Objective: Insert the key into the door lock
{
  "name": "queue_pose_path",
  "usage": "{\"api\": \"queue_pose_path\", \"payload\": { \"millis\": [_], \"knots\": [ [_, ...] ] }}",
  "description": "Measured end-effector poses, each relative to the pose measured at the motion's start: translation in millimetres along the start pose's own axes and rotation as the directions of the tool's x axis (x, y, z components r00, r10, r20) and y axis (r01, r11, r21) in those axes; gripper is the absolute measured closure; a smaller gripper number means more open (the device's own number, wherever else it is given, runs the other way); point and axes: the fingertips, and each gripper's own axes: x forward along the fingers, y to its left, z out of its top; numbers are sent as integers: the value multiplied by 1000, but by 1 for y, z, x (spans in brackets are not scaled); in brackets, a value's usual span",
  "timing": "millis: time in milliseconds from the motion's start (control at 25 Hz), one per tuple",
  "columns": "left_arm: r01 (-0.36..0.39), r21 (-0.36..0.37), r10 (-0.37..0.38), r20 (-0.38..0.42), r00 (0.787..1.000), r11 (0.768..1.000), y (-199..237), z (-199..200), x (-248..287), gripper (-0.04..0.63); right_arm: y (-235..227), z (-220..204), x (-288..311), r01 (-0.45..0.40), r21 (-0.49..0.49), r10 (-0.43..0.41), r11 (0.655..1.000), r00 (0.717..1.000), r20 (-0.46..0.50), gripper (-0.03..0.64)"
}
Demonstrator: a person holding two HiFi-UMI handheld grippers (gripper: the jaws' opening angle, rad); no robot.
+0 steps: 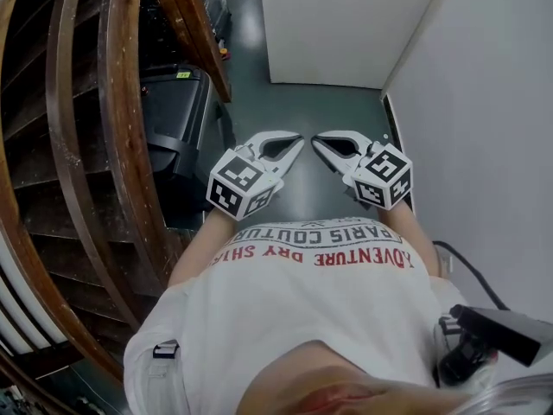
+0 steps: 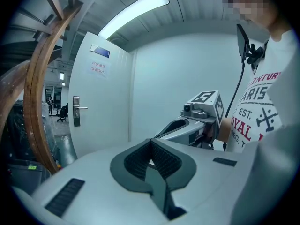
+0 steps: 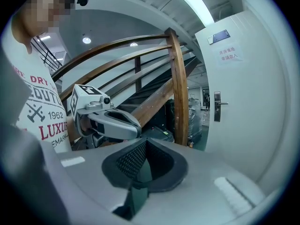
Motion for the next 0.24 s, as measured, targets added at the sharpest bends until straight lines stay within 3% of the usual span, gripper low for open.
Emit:
{"api": "queue_pose_path", "payload": {
  "millis": [240],
  "knots": [
    [6,-1,-6,6,1000,1000,-6,2,0,594,-3,-1,-6,10,8,-10,1000,1000,0,615]
  ]
}}
